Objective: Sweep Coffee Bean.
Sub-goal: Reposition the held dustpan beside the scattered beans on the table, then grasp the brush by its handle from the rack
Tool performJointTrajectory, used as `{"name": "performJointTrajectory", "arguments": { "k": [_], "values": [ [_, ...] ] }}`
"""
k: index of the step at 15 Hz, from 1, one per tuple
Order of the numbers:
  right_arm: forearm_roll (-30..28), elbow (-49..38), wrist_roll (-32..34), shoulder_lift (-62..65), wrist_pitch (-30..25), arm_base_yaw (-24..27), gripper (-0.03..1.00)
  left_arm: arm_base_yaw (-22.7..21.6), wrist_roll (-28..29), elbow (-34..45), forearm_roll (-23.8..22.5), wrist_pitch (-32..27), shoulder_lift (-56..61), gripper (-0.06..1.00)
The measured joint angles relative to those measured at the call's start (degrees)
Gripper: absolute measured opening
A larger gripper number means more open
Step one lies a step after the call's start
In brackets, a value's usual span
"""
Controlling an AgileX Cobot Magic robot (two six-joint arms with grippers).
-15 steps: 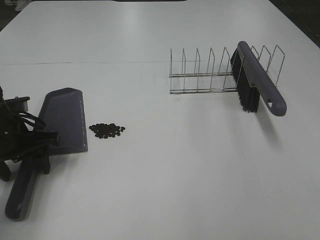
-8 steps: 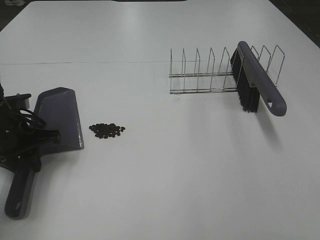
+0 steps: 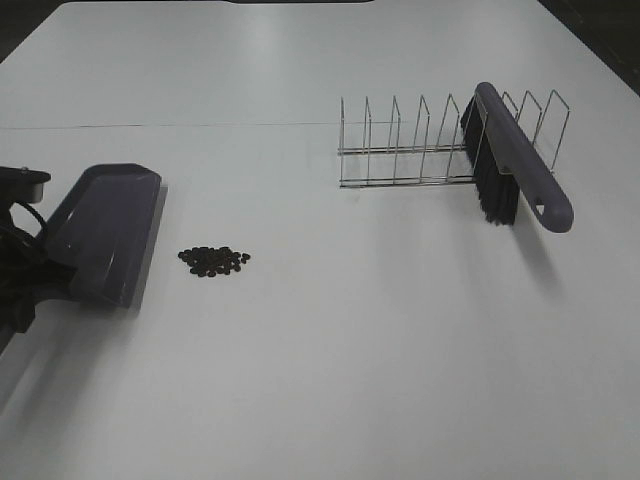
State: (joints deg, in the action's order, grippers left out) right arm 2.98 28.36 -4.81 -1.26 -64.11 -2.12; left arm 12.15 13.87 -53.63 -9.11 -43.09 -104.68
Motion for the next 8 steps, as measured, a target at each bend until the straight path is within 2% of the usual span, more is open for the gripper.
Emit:
{"name": "performJointTrajectory", "arguments": {
  "k": [1,8],
  "values": [
    [0.00,3.09,0.92,-5.90,-0.23,0.00,0.76,0.00,-0.11,0.00,-2.58,-1.03,3.55,0.33],
    [0.00,20.11,3.84,-35.47,-0.46,0.00,0.76,0.00,-1.03,0.00,-3.21,-4.47,5.04,0.33]
  ]
}}
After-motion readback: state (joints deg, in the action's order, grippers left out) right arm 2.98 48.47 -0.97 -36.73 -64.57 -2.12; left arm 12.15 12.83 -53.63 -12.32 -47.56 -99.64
